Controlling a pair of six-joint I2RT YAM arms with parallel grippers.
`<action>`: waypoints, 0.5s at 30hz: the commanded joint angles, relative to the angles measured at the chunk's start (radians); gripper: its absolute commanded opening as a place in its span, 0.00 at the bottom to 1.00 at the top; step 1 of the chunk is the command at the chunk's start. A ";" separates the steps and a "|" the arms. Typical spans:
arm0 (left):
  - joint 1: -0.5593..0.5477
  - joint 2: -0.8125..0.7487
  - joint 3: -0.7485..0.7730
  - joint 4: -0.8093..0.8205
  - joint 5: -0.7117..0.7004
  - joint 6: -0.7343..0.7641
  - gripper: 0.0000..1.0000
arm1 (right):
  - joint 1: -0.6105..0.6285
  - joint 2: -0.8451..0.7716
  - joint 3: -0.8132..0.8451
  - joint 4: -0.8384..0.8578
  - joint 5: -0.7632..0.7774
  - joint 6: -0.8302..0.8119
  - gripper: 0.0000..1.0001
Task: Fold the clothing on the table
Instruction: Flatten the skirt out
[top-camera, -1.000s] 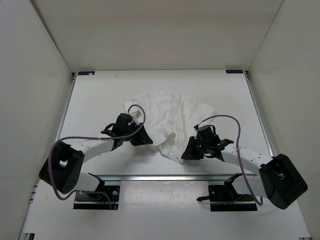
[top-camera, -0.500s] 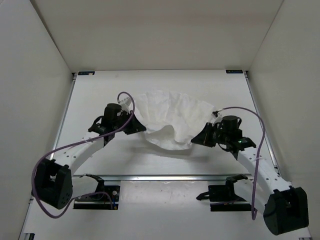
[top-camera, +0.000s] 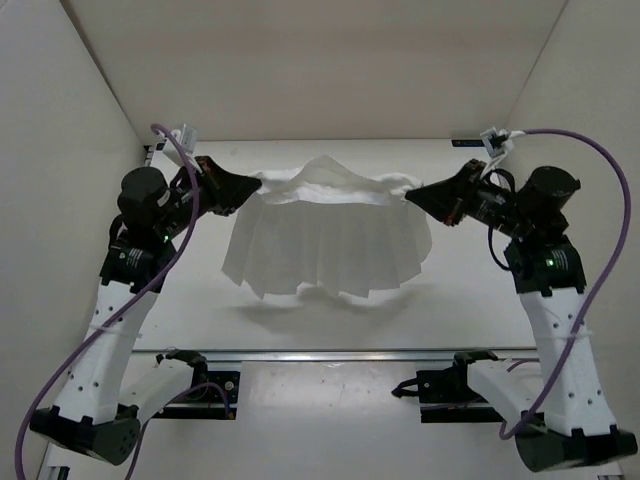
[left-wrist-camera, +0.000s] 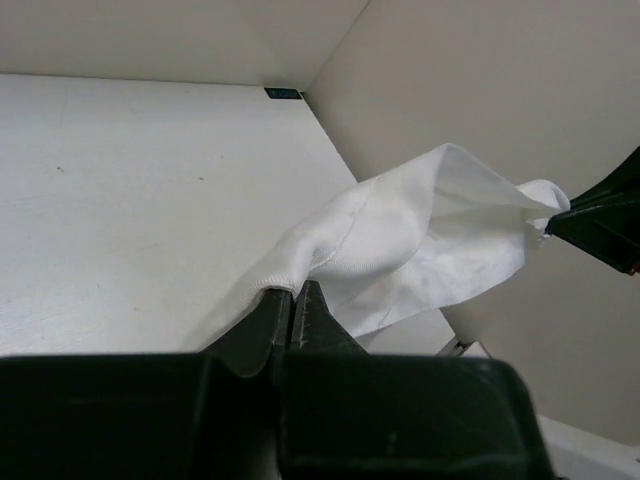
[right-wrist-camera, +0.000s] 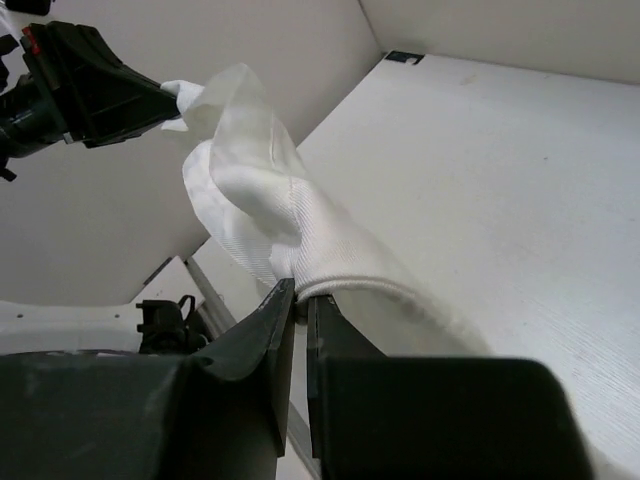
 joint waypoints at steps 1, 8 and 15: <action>0.061 0.128 -0.011 0.004 0.046 0.015 0.00 | -0.031 0.233 0.002 0.114 -0.095 0.039 0.00; 0.128 0.554 0.493 -0.163 0.078 0.122 0.00 | -0.017 0.646 0.561 -0.051 -0.115 -0.043 0.00; 0.172 0.521 0.478 -0.161 0.071 0.143 0.00 | -0.089 0.703 0.595 -0.073 -0.149 -0.028 0.00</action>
